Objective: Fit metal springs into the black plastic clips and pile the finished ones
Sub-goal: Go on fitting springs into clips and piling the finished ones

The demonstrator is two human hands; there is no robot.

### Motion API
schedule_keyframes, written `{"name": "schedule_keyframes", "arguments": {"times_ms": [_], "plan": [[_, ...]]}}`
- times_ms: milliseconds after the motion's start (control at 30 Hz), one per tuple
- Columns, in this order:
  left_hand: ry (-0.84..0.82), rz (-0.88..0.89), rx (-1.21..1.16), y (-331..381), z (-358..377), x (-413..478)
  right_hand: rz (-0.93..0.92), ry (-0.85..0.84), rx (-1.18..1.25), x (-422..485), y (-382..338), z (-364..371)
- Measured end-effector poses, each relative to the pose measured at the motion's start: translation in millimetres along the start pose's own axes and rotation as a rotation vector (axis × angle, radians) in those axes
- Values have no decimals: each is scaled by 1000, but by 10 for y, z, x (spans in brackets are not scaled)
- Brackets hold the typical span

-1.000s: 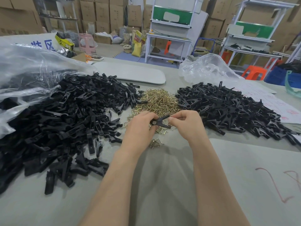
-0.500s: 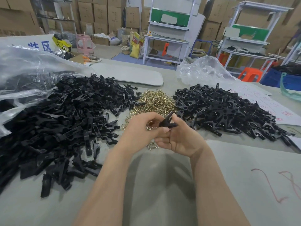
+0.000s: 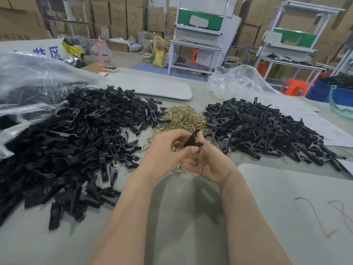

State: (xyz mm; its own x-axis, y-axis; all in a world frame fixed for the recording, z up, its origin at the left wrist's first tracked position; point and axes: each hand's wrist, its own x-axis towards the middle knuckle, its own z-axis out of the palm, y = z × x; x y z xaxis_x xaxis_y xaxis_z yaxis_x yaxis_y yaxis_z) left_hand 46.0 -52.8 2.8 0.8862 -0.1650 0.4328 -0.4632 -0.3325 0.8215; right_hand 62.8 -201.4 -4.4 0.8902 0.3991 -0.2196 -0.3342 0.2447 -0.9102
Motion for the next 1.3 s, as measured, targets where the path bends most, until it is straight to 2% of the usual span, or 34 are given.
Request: {"name": "schedule_keyframes", "arguments": {"times_ms": [100,167,200,267,300,367,433,467,500,567,633,700,767,867,933,1000,1067,1133,1167,1233,1300], "plan": [[13,-41,138,-58,27,11,-67,108,-164,-21,-73,-79],[-53,-83,279,-92,55,15,-152,158,-368,-8,-98,-67],[-82,-103,312,-103,72,12,-215,246,-443,12,-97,-56],[-47,-116,299,-95,76,15,-406,576,-463,62,-122,-50],[34,-123,249,-75,59,22,-506,753,-409,71,-162,-59],[289,-155,105,-22,-2,45,-580,979,-404,60,-260,-110],[558,-197,-58,32,-64,68,-523,1060,-673,45,-285,-112],[676,-198,-134,57,-91,76,-497,1038,-858,48,-257,-47],[784,-182,-200,78,-118,80,-508,936,-1007,65,-206,57],[956,-122,-307,98,-181,75,-521,529,-1093,127,-57,336],[1045,-86,-332,105,-233,71,-414,169,-1208,229,127,645],[1077,-79,-315,94,-260,66,-309,25,-1373,340,299,905],[1081,-88,-302,80,-269,68,-250,29,-1303,383,391,1030],[1067,-112,-286,51,-266,68,-377,14,-1211,377,429,1013],[1037,-134,-287,24,-245,75,-462,130,-1102,338,340,912],[970,-211,-286,-13,-211,85,-465,261,-846,312,202,764],[801,-344,-299,-70,-166,102,-377,327,-483,292,62,547],[503,-456,-354,-106,-86,105,-314,321,-134,228,-13,365],[369,-486,-394,-113,-34,102,-311,316,-42,196,-17,309],[238,-500,-447,-108,65,94,-376,347,-110,165,32,267],[233,-515,-481,-121,123,113,-510,432,-408,181,115,273]]}}
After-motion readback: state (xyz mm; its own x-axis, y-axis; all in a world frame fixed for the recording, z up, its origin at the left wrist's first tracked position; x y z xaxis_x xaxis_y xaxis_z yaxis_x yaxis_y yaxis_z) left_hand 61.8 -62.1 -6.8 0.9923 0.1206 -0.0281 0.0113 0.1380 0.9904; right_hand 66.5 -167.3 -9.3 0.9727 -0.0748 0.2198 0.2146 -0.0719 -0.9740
